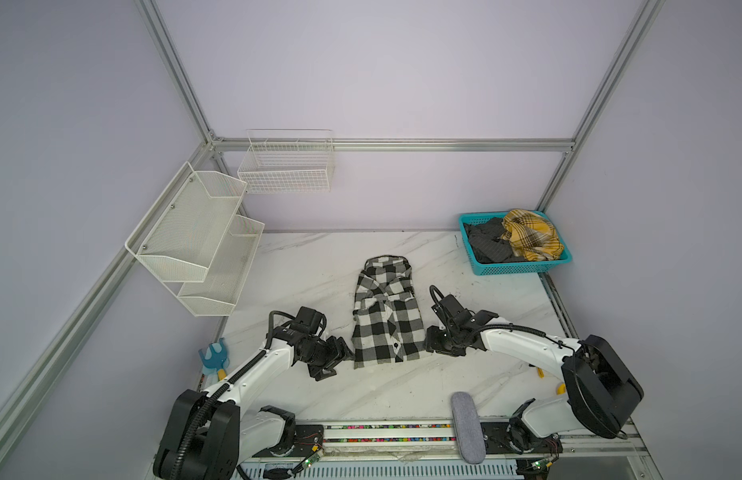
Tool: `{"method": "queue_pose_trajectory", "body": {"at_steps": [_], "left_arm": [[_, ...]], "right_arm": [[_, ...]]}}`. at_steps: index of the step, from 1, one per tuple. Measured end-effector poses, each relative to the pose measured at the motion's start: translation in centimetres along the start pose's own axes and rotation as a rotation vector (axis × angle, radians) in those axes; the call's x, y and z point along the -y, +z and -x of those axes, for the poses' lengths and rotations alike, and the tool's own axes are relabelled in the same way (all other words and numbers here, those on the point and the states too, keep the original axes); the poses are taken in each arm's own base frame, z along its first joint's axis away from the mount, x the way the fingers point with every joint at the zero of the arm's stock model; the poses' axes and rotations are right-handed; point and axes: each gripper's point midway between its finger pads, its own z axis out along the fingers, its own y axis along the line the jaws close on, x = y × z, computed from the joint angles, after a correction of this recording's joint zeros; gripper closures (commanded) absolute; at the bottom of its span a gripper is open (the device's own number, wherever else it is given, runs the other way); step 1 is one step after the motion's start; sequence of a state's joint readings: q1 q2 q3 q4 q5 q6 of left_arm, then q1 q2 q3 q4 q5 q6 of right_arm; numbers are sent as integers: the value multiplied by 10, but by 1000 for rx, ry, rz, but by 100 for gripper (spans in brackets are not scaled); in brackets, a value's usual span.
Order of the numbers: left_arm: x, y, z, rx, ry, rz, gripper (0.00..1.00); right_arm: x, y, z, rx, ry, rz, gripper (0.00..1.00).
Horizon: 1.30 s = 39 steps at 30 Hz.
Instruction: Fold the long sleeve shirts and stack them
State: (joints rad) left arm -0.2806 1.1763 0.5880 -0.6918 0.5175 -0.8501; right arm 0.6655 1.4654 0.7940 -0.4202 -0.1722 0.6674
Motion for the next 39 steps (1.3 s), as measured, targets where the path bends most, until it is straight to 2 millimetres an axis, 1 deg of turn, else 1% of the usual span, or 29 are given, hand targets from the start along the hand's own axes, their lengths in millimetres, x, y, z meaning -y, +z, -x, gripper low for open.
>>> {"method": "queue_pose_trajectory", "body": {"at_steps": [6, 10, 13, 15, 21, 26, 34, 39], "left_arm": [[2, 3, 0, -5, -2, -24, 24], [0, 9, -1, -13, -27, -45, 28], [-5, 15, -5, -32, -53, -43, 32], [-8, 18, -6, -41, -71, -38, 32], [-5, 19, -1, -28, -84, -51, 32], [-1, 22, 1, -29, -101, -73, 32], [2, 24, 4, -31, -125, -91, 34], [1, 25, 6, -29, -144, -103, 36]], "right_arm": [[-2, 8, 1, -9, 4, 10, 46], [-5, 8, 3, -11, 8, 28, 47], [-4, 10, 4, -12, 14, 28, 50], [-3, 10, 4, -13, 19, 29, 53], [2, 16, -7, -40, 41, 40, 64], [-3, 17, -13, -45, 51, 69, 70], [-19, 19, -31, -77, 27, 89, 71], [-19, 16, -31, -71, 38, 84, 71]]}}
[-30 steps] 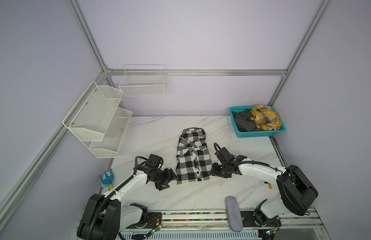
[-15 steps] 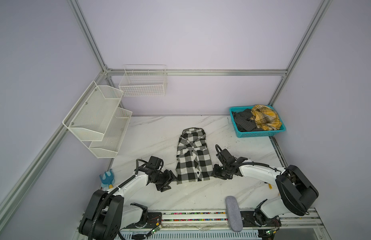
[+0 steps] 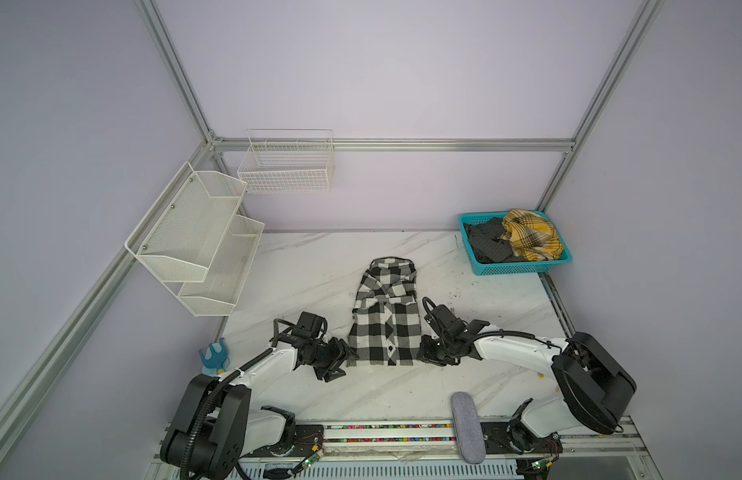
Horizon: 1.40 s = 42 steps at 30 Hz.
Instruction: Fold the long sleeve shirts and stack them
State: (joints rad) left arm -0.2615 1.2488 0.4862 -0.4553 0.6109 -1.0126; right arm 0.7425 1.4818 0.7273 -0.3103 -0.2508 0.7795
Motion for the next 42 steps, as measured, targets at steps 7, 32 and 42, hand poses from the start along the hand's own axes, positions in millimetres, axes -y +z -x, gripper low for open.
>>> {"method": "queue_pose_trajectory", "body": {"at_steps": [7, 32, 42], "left_arm": [[2, 1, 3, -3, -42, -47, 40], [4, 18, 13, -32, -45, -63, 92], [3, 18, 14, -26, -46, -58, 96]], "right_arm": [[0, -3, 0, 7, 12, 1, 71], [-2, -15, 5, 43, 69, 23, 50], [5, -3, -9, -23, 138, 59, 60]]}}
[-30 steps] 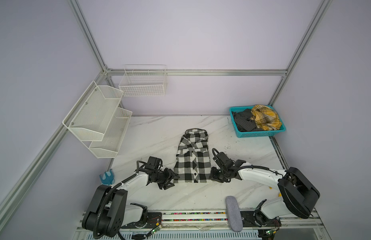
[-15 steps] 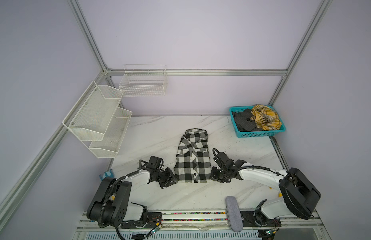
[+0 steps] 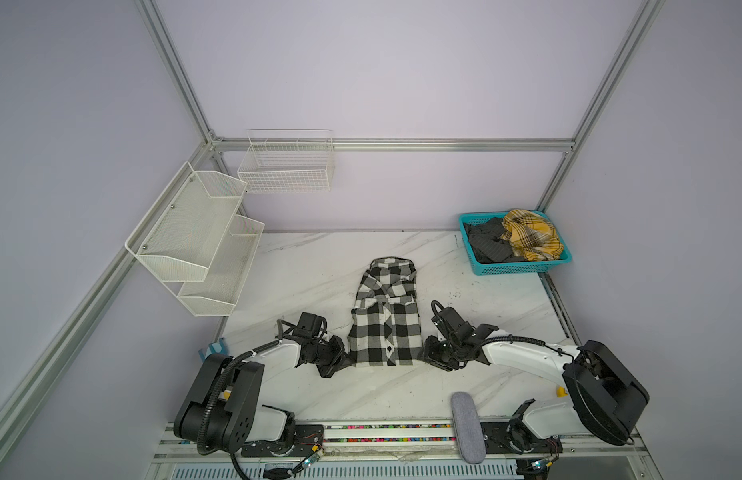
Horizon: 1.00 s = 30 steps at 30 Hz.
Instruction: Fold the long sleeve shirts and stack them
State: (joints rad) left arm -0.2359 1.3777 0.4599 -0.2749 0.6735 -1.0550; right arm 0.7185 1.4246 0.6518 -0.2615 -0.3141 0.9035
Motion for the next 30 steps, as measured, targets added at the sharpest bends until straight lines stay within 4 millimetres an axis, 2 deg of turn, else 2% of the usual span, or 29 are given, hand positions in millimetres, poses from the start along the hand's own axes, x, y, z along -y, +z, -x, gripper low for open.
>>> {"method": "queue_pose_trajectory", "body": {"at_steps": [8, 13, 21, 23, 25, 28, 30], "left_arm": [[0, 0, 0, 0, 2, 0, 96], [0, 1, 0, -5, 18, 0, 96], [2, 4, 0, -44, 77, 17, 95], [2, 3, 0, -51, 97, 32, 94], [1, 2, 0, -51, 121, 51, 88], [4, -2, 1, -45, 152, 69, 68], [7, -6, 3, -32, 176, 79, 64]], "right_arm": [[-8, 6, 3, -2, 4, 38, 68], [-7, 6, 5, 6, 7, 38, 81], [-11, 6, 7, 14, -12, 53, 96], [-12, 6, 7, 15, -18, 55, 97], [-12, 5, 8, 16, -22, 57, 98], [-15, 3, 10, 26, -28, 65, 98], [-19, -1, 11, 36, -33, 77, 98]]}}
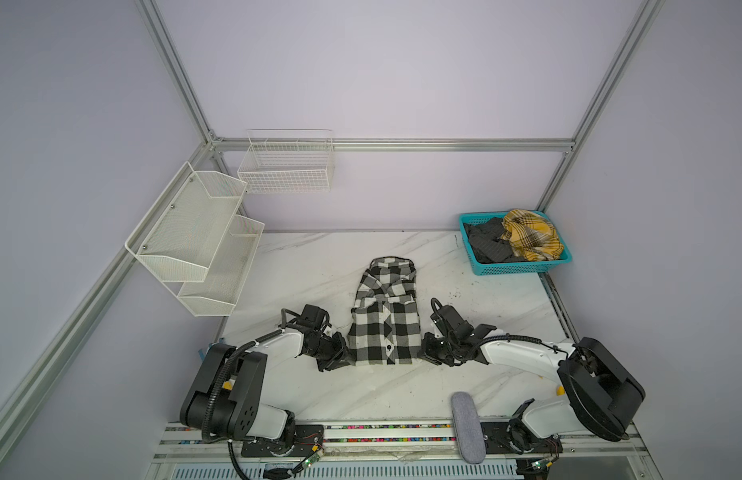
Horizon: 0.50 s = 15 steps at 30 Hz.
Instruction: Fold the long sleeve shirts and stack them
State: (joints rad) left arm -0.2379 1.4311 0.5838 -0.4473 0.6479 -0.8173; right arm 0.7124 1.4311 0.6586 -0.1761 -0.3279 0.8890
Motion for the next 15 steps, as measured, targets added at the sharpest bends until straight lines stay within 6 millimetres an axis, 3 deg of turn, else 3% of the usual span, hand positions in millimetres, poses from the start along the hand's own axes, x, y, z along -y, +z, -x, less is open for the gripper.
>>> {"method": "queue_pose_trajectory", "body": {"at_steps": [6, 15], "left_arm": [[-4, -3, 3, 17, 7, 35, 71], [-4, -3, 4, 24, 6, 41, 67]], "right_arm": [[-4, -3, 2, 11, -4, 12, 98], [-4, -3, 2, 11, -4, 12, 98]]}}
